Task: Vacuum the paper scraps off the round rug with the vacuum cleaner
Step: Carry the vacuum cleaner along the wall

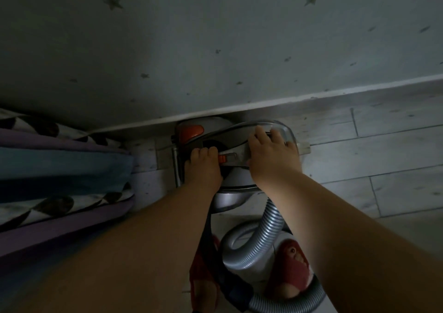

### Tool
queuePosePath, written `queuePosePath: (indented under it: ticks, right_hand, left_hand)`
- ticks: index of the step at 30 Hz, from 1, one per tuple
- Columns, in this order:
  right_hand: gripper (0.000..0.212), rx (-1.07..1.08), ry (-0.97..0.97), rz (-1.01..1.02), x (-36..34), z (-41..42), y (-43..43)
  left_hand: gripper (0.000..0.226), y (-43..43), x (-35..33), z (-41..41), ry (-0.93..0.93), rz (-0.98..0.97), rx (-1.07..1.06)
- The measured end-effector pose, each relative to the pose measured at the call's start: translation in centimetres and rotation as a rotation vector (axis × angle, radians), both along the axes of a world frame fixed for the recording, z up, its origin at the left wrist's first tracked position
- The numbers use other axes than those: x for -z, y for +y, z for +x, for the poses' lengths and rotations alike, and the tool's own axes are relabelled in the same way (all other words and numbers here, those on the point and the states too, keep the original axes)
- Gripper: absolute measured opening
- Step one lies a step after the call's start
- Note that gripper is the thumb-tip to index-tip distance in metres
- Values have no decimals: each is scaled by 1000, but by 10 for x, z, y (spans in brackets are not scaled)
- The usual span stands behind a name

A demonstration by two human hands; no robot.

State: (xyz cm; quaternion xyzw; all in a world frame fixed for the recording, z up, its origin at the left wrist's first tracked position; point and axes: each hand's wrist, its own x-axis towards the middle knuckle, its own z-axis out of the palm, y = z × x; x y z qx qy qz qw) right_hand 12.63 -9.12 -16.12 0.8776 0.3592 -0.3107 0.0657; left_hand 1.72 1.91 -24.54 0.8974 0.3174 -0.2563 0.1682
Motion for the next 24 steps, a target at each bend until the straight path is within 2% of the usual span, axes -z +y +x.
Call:
queuePosePath:
  ticks: [6,12,17,20,24]
  right_hand:
    - [52,44,-10,-15,4,-1,0]
    - [44,116,25,-38,0,-1,-1]
    - [55,246,70,-87,-5,0,-5]
    - [66,311,101,-120,-7,3,-7]
    - [70,343,123,-105,-11,0,-16]
  left_hand:
    - [57,17,6,23,157,2,25]
    - [59,21,8,24,144,-36,87]
    - [62,26,9,23,81,-189,62]
    - [60,26,6,23,89,-217,38]
    - [61,20,-1,22,113,-212,65]
